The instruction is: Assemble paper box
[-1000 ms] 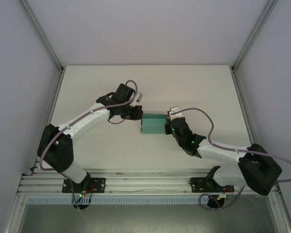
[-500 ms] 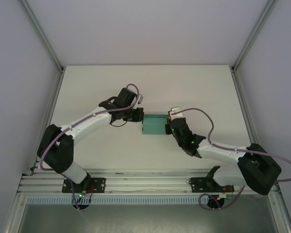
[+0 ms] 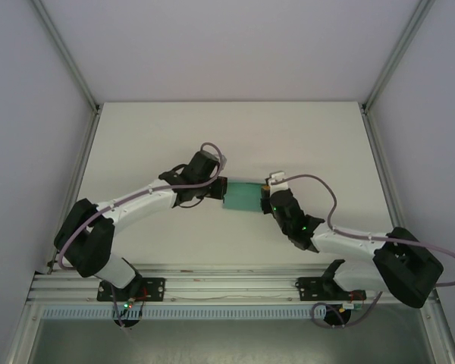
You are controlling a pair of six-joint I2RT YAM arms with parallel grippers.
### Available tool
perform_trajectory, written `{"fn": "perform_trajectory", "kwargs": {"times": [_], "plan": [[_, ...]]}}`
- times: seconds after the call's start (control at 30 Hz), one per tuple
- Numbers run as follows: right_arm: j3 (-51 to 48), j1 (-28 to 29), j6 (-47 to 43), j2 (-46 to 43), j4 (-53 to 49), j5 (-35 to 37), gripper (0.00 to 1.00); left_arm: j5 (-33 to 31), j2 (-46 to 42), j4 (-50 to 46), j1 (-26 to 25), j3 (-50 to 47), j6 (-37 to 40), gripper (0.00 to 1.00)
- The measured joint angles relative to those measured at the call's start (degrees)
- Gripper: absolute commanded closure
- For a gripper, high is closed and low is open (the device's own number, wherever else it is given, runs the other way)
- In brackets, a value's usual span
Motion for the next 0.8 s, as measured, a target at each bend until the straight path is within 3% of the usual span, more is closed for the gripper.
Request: {"fn": "perform_trajectory", "kwargs": {"times": [0.4, 0.6, 0.8], "plan": [[0.70, 0.85, 4.85, -11.76, -12.57, -3.17, 0.29, -1.36, -0.55, 3.28, -1.79, -1.86, -0.24, 1.00], [5.42, 0.00, 6.62, -13.86, -15.69, -3.61, 0.26, -1.38, -0.66, 3.91, -2.03, -2.21, -0.22, 1.00], [11.13, -6.43, 10.56, -10.47, -17.66, -4.31, 0.32, -1.38, -0.63, 3.96, -2.08, -2.21, -0.20, 1.00]]}}
